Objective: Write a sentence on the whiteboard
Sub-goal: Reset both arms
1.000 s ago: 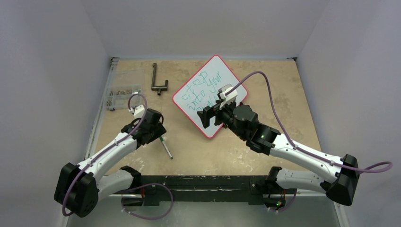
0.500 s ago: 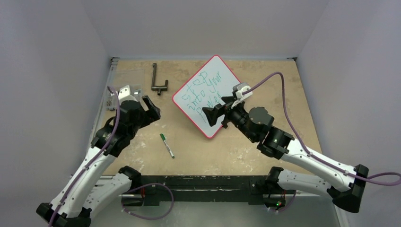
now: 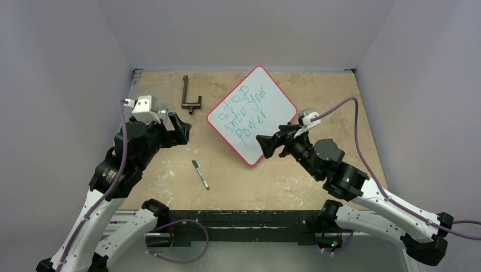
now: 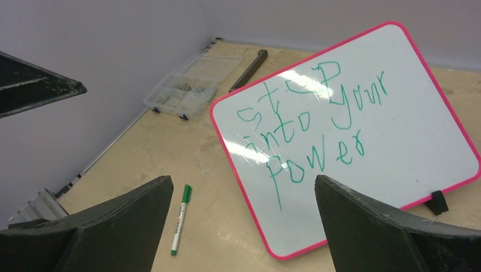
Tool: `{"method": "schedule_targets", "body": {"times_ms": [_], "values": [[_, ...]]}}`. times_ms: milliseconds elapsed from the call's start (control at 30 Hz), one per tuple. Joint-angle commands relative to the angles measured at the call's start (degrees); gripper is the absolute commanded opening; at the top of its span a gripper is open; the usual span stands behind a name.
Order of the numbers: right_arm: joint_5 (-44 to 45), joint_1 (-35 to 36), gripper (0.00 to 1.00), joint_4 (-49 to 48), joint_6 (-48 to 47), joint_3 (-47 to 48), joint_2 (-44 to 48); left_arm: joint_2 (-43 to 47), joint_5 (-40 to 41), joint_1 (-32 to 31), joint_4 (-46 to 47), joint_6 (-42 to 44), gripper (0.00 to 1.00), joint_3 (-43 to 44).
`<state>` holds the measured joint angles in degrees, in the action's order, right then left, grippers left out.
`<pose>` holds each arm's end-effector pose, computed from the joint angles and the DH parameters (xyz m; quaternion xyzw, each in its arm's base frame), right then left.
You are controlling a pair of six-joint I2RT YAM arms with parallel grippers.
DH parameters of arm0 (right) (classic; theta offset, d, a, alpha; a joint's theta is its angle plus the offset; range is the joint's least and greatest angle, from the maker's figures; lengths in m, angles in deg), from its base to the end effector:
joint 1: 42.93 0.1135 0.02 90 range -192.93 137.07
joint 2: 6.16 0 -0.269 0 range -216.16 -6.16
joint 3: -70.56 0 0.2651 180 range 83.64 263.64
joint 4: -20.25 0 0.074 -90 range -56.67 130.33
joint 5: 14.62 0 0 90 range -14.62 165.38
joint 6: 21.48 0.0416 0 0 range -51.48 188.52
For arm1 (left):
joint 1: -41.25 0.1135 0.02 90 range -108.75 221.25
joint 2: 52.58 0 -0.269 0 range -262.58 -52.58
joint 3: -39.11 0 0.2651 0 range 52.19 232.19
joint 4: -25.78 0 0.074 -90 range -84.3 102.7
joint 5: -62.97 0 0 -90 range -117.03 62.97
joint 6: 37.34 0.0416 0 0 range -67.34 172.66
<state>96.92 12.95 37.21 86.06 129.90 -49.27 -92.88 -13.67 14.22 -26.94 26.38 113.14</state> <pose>0.1197 0.1494 0.3700 -0.1055 0.7034 0.3060 0.6328 0.1322 -0.0567 0.3974 -0.0623 0.8090 -0.1741 0.5580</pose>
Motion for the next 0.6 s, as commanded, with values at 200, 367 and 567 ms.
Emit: {"method": "schedule_targets", "body": {"times_ms": [200, 367, 567], "values": [[-1.6, 0.0, 0.99, 4.0, 11.7, -13.6, 11.9, 3.4, -4.8, 0.2, 7.4, 8.1, 1.00, -3.2], [-0.7, 0.0, 0.99, 4.4, 14.2, -16.9, 14.0, 4.3, -4.8, 0.2, 7.8, 8.7, 1.00, -5.0], [0.5, 0.0, 0.99, 3.9, 14.5, -17.7, 14.0, 4.9, -4.8, 0.2, 7.5, 9.0, 1.00, -5.5]]}}
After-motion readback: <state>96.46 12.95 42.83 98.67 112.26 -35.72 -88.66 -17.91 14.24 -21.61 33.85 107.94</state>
